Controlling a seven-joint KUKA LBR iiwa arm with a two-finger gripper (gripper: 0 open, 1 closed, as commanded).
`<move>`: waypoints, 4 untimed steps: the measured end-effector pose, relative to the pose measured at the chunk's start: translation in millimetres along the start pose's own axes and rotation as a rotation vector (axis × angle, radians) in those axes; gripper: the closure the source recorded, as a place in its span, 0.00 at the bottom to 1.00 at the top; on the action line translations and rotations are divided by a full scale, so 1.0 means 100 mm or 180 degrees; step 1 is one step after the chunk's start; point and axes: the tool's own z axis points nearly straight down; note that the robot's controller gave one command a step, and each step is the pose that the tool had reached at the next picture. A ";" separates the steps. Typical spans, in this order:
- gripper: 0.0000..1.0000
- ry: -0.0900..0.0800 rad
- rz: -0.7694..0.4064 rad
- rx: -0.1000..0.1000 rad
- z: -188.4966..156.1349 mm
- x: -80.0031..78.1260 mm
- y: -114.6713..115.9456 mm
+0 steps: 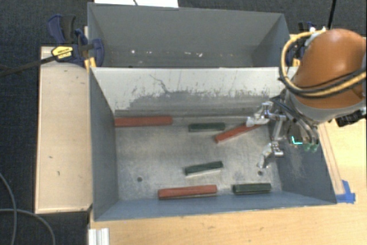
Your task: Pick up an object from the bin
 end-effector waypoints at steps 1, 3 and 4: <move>0.00 -0.0024 -0.0004 0.0002 -0.03 -0.02 0.00; 0.00 -0.0039 -0.0267 0.0002 1.02 -0.13 0.25; 0.00 -0.0028 -0.0302 0.0000 1.50 -0.07 0.22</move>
Offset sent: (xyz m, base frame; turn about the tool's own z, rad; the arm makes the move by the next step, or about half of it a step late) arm 0.0188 0.0310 -0.1525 -0.1807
